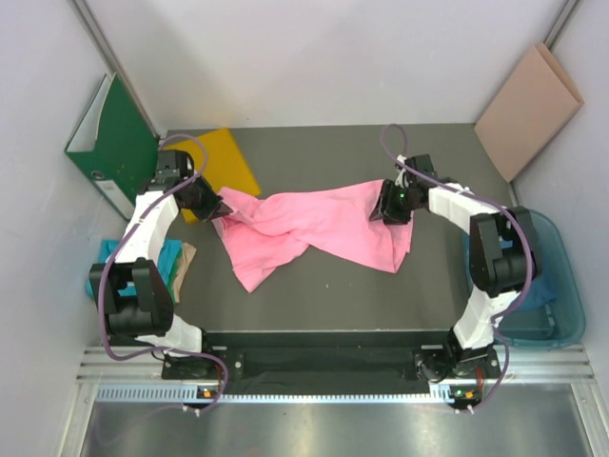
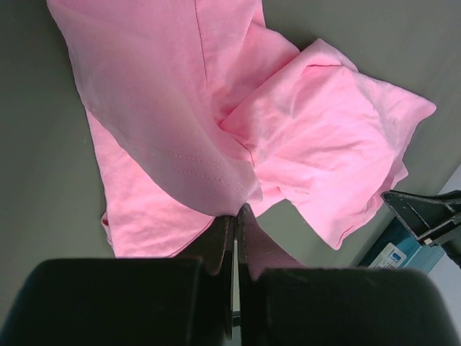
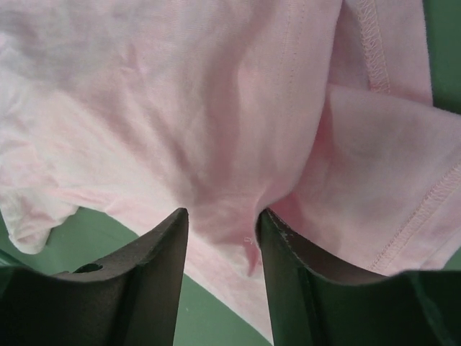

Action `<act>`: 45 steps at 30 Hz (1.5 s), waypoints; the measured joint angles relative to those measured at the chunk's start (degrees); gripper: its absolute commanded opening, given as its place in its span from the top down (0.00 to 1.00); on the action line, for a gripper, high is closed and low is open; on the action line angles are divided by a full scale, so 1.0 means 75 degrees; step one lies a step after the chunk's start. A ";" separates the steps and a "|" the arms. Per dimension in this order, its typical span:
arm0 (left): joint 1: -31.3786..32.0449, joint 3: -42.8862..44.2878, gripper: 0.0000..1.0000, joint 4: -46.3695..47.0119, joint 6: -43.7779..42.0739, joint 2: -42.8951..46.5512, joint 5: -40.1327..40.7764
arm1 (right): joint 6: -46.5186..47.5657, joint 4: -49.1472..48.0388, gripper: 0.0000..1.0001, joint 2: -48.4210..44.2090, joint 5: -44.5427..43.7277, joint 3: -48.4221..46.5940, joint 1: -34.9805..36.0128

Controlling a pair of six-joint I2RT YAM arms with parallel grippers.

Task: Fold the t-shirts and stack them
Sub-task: Flatten out the tshirt

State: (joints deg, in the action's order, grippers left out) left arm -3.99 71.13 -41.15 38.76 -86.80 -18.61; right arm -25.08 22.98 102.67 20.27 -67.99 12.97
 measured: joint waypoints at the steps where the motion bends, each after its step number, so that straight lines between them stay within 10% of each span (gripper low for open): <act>1: 0.0000 0.0000 1.00 -0.0003 -0.0003 0.0000 0.0000 | -0.0003 -0.0020 0.57 0.0070 0.0003 -0.0006 0.0000; 5: 0.0000 0.0000 1.00 -0.0003 -0.0032 -0.0052 0.0003 | -0.0003 0.0023 0.62 0.0504 -0.0003 -0.0108 0.0000; 9: 0.0000 0.0000 1.00 -0.0006 -0.0052 -0.0134 0.0003 | 0.0050 0.0169 1.00 0.0726 -0.0041 -0.0187 0.0000; 25: 0.0000 0.1032 1.00 -0.0076 -0.0256 -0.0166 0.0277 | 0.0449 0.0991 1.00 -0.0580 -0.0979 -0.1282 0.0000; 45: 0.0003 0.5021 1.00 -0.0498 -0.0723 0.0533 0.1008 | 0.1746 0.2142 1.00 -0.4438 -0.2442 -0.3911 -0.0047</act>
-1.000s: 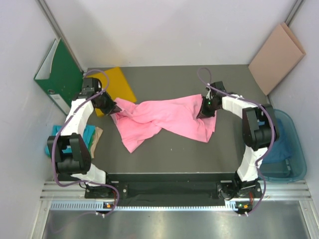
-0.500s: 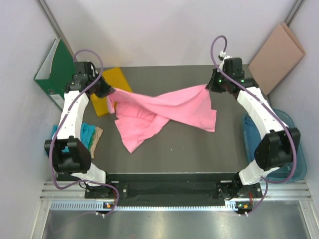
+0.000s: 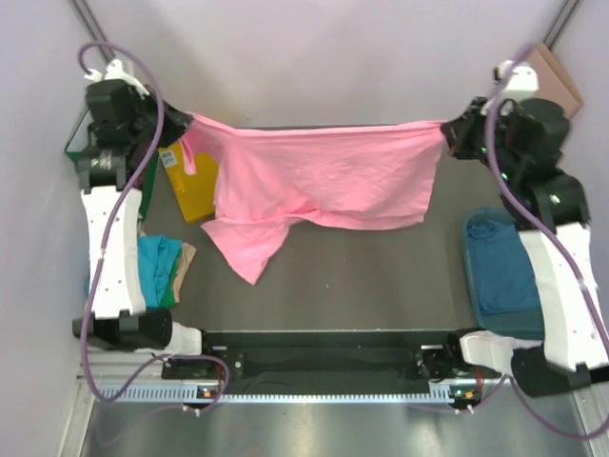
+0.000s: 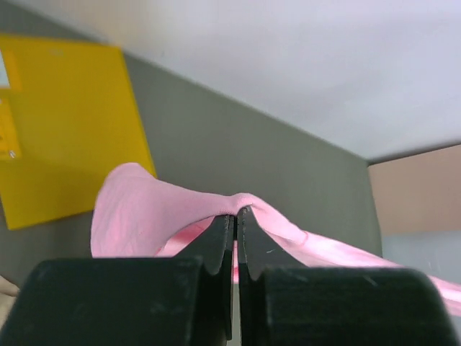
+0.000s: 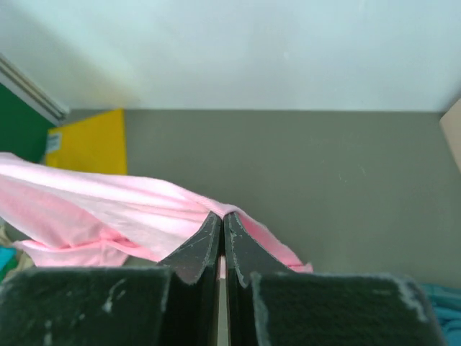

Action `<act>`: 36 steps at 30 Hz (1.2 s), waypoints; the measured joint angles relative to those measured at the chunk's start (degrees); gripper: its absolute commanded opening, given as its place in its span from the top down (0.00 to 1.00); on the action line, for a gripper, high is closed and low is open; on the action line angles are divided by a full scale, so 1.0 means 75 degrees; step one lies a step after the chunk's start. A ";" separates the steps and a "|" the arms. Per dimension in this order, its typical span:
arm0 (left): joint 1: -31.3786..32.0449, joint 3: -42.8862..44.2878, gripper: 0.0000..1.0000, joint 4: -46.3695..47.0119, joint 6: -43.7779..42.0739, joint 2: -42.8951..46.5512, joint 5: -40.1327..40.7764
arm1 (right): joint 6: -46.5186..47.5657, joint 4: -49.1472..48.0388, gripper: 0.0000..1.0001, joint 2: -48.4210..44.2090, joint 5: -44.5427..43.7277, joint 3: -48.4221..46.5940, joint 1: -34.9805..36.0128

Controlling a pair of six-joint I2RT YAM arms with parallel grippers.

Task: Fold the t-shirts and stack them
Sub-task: Flatten out the tshirt

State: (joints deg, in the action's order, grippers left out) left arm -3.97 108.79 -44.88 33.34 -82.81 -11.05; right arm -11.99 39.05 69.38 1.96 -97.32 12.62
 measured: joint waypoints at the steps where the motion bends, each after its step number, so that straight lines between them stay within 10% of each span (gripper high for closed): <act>1: 0.0000 0.0087 1.00 -0.0067 -0.0076 0.0303 0.0020 | 0.0003 0.0096 1.00 -0.0358 -0.0003 -0.0003 -0.0003; 11: 0.0006 0.1192 1.00 -0.1507 -0.0647 0.3445 0.0093 | -0.0058 0.1457 1.00 -0.3252 0.0023 -0.0828 -0.0003; 19: 0.0044 0.2066 1.00 -0.2296 -0.0871 0.3771 -0.0012 | -0.0149 0.2358 1.00 -0.3716 -0.0047 -0.1612 -0.0003; 36: 0.0125 0.1874 1.00 -0.1227 -0.1282 -0.2005 -0.0679 | -0.0006 -0.0490 1.00 -0.2057 -0.1495 0.3570 -0.0020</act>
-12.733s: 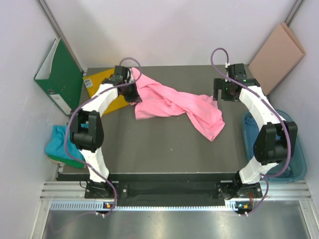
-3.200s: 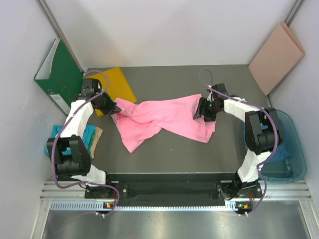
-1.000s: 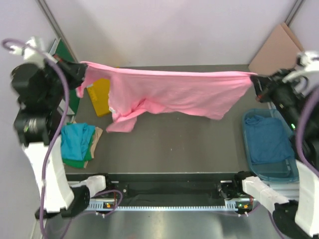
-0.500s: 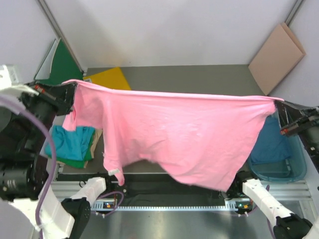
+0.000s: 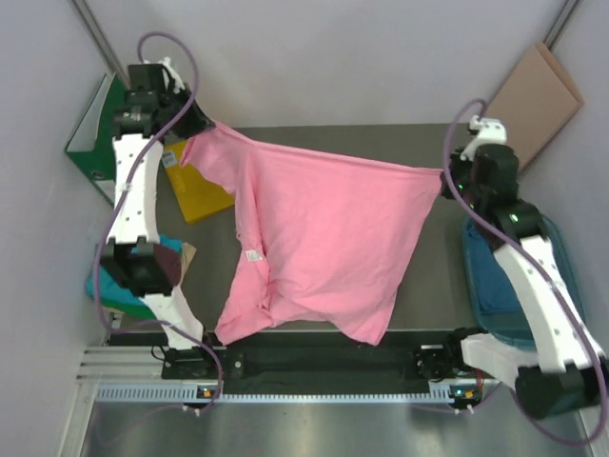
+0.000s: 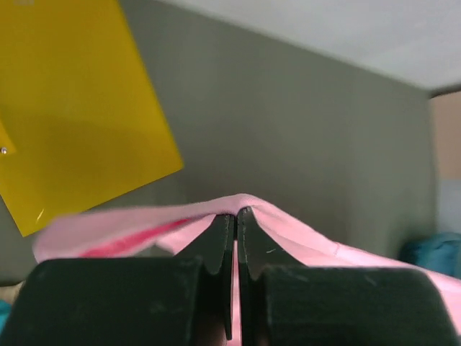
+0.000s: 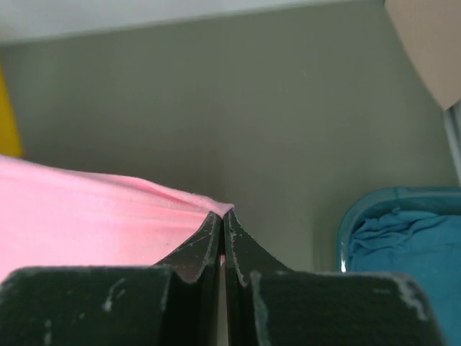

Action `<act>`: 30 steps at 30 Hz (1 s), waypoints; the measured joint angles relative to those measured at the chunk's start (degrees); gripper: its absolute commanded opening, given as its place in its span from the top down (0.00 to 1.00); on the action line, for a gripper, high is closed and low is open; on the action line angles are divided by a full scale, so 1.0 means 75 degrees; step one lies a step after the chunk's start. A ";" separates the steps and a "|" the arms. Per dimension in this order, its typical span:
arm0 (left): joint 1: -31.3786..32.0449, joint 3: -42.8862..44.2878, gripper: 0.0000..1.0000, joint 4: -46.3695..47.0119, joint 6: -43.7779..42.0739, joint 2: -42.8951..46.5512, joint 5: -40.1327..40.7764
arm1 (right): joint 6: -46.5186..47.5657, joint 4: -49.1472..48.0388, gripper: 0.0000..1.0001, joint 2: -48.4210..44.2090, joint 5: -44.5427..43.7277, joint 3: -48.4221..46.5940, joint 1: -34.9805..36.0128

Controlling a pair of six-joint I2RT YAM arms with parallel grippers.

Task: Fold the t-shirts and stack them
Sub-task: Flatten out the tshirt

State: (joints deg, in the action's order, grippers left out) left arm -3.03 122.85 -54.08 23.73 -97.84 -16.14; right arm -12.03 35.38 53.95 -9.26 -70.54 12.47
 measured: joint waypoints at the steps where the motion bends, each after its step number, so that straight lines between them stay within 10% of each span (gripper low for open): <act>1: 0.0000 0.0149 1.00 -0.0050 -0.0090 -0.0632 0.0012 | 0.0012 -0.0251 1.00 0.0554 0.0023 0.0076 -0.0052; 8: 0.0061 0.2623 1.00 -0.0274 -0.0364 -0.4249 0.0119 | 0.0102 -0.1399 1.00 0.5024 0.0699 -0.1224 -0.0956; 15: 0.0224 0.2576 1.00 0.0723 -0.0038 -0.5132 0.0172 | 0.0560 -0.1434 1.00 0.8553 0.1061 -0.5010 -0.1224; 30: 0.0358 0.2620 1.00 0.2253 0.0423 -0.5149 0.0303 | 0.0644 -0.1492 1.00 0.9148 0.1227 -0.5622 -0.1244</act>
State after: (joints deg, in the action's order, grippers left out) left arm -0.34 142.50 -37.19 26.89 -136.46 -13.87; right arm -7.20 24.18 122.56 -0.05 -112.71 3.14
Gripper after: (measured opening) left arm 0.017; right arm 0.007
